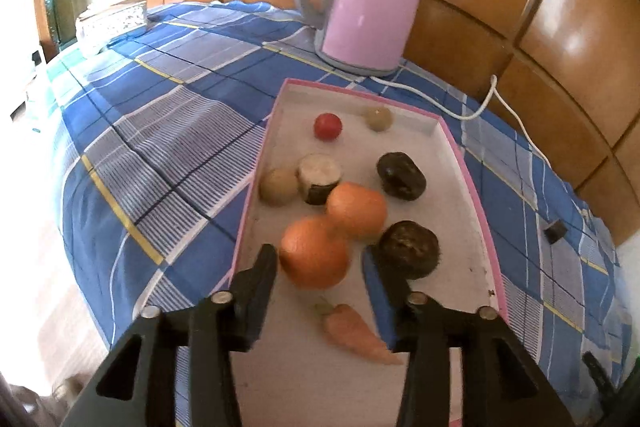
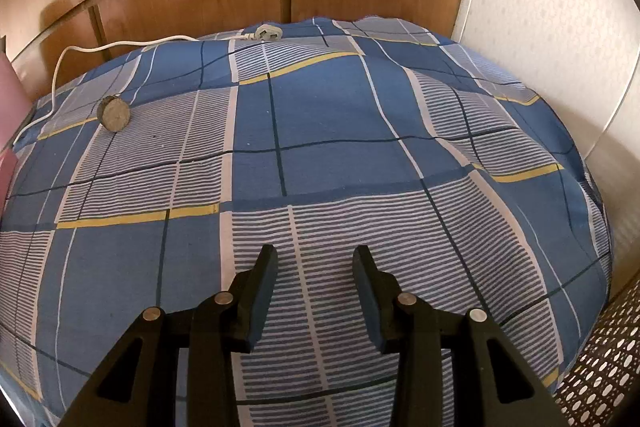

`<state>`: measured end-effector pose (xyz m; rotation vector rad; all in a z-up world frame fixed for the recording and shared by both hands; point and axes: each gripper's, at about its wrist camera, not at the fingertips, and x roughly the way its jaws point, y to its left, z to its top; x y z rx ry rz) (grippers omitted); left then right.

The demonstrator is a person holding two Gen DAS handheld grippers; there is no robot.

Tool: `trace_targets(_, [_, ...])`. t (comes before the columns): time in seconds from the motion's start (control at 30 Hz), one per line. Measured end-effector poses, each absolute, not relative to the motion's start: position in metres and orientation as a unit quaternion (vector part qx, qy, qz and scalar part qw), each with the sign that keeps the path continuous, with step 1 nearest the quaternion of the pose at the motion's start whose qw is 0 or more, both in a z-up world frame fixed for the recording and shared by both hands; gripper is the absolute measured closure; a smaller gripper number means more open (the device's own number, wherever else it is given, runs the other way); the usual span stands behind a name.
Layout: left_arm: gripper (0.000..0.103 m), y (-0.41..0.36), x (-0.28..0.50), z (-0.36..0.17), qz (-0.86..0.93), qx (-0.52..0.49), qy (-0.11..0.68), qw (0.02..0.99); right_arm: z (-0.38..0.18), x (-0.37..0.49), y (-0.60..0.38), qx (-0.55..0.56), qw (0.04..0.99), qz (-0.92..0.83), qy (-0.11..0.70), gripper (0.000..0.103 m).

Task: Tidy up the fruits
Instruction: 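Carry the small orange into the tray and open the left gripper, then move the right tool to the dark cylindrical slice and grasp it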

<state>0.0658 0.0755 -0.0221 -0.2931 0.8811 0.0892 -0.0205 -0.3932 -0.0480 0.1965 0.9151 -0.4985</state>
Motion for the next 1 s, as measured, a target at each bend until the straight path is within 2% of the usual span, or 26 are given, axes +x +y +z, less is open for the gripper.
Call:
trace_targets(0.03, [0.046, 0.076, 0.063, -0.021, 0.048, -0.138, 0.420, 0.896, -0.048, -0.021, -0.393, 0.093, 0.863, -0.238, 0.436, 0.064])
trace_targets(0.1, [0.041, 0.077, 0.058, -0.018, 0.053, -0.136, 0.410, 0.900, -0.048, -0.020, -0.393, 0.093, 0.863, -0.238, 0.436, 0.064])
trace_targets(0.27, [0.039, 0.082, 0.045, -0.019, 0.058, -0.140, 0.401, 0.903, -0.048, -0.019, -0.393, 0.092, 0.862, -0.240, 0.436, 0.064])
trace_targets(0.4, [0.028, 0.082, 0.029, -0.020, 0.068, -0.143, 0.392, 0.906, -0.048, -0.019, -0.393, 0.091, 0.862, -0.240, 0.437, 0.064])
trace_targets(0.5, [0.023, 0.080, 0.019, -0.023, 0.071, -0.146, 0.391, 0.906, -0.048, -0.018, -0.393, 0.091, 0.861, -0.239, 0.439, 0.064])
trace_targets(1.0, [0.017, 0.061, 0.007, -0.034, 0.060, -0.129, 0.399, 0.906, -0.036, 0.008, -0.380, 0.097, 0.866, -0.195, 0.451, 0.063])
